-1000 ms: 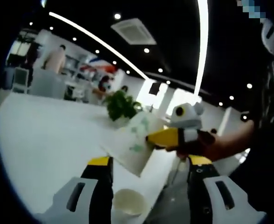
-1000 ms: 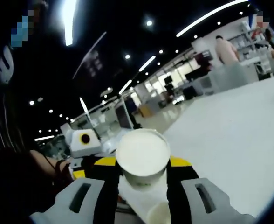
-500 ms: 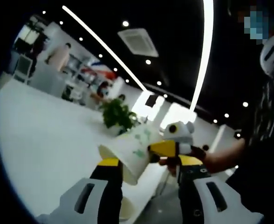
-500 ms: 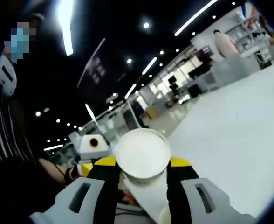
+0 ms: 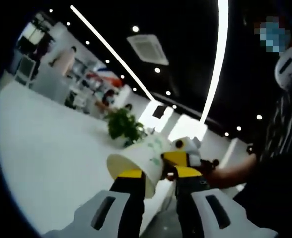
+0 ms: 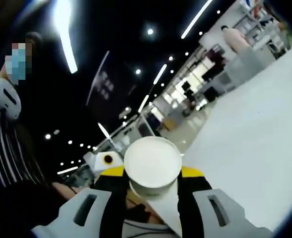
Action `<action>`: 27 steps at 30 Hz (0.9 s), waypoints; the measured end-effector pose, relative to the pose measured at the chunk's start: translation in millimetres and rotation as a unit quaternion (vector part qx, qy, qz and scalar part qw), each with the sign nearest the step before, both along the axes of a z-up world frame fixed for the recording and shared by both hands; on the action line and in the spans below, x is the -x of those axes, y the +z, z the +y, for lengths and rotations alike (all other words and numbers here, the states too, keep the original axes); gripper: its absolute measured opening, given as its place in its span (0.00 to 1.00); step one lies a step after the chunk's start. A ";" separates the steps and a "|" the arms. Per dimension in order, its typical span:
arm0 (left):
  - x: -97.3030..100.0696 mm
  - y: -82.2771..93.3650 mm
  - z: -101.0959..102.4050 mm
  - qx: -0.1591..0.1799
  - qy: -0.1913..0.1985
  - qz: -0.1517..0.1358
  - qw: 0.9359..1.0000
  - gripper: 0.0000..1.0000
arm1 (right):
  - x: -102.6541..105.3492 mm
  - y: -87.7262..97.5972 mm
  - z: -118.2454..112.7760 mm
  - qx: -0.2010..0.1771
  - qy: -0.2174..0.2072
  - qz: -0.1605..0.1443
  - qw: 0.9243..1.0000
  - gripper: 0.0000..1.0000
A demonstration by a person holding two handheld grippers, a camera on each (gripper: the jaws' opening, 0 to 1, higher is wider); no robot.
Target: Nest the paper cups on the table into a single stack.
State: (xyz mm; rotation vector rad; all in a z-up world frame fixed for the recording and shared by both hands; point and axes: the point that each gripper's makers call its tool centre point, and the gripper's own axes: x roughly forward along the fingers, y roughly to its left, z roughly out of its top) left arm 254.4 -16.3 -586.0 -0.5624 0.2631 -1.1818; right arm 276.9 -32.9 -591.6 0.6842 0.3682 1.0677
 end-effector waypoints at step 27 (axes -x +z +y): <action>10.4 16.3 -3.1 -0.022 -0.044 -0.043 0.998 0.00 | 8.7 10.0 -1.7 -0.070 0.004 0.006 0.997 0.37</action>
